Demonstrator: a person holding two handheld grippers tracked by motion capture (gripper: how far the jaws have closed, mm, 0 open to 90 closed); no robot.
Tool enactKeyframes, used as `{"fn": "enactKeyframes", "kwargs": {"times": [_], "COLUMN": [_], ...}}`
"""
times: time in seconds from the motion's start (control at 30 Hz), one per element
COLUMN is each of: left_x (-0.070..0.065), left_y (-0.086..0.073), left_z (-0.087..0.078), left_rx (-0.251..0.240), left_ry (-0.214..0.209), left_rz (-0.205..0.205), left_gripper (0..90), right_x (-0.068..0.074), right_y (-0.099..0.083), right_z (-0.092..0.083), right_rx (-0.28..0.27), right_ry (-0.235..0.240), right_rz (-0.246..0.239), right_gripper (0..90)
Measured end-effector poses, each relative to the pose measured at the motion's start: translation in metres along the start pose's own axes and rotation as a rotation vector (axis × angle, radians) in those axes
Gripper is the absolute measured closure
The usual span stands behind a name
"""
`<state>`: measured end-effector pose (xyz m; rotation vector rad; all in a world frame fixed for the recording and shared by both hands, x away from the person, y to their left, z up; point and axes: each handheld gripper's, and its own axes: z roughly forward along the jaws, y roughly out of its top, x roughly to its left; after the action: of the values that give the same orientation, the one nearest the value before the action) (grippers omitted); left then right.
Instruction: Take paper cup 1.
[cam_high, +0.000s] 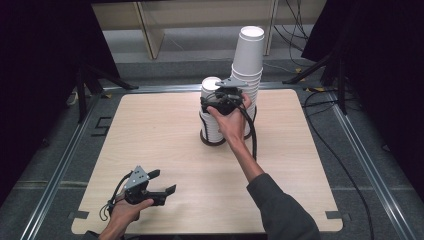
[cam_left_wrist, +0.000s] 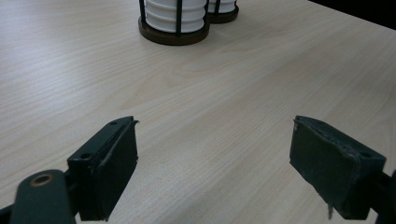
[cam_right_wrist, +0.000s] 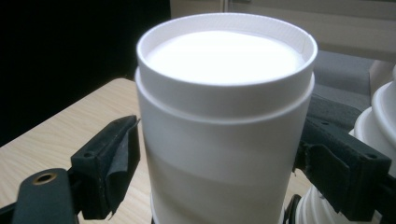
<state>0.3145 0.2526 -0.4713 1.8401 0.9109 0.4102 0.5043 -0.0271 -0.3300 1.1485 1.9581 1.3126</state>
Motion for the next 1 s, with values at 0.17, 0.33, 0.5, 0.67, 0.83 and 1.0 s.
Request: {"fn": "enactKeyframes", "kwargs": {"times": [0.17,0.33,0.5,0.67,0.83,1.0], "left_x": [0.0,0.0,0.0,0.0,0.0,0.002], "left_y": [0.0,0.0,0.0,0.0,0.0,0.0], "left_z": [0.0,0.0,0.0,0.0,0.0,-0.001], "left_rx": [-0.005,-0.001,-0.004,0.0,0.0,0.023], "left_ry": [-0.001,-0.001,0.001,-0.002,-0.001,0.007], "left_rz": [-0.002,0.001,-0.002,0.0,-0.001,0.028], "left_gripper": [14.9,14.9,14.9,14.9,14.9,14.9], "right_x": [0.002,0.004,0.004,0.006,0.008,0.01], "right_y": [-0.002,-0.002,-0.001,0.008,0.021,0.031], "right_z": [0.007,0.009,0.009,0.001,-0.01,-0.02], "right_rx": [-0.003,-0.011,-0.006,-0.036,-0.079,-0.088], "right_ry": [-0.009,-0.015,-0.02,-0.028,-0.029,-0.028], "right_rz": [0.024,0.035,0.042,0.024,0.02,0.016], "right_gripper": [15.2,15.7,17.0,17.5,17.5,17.6]}}
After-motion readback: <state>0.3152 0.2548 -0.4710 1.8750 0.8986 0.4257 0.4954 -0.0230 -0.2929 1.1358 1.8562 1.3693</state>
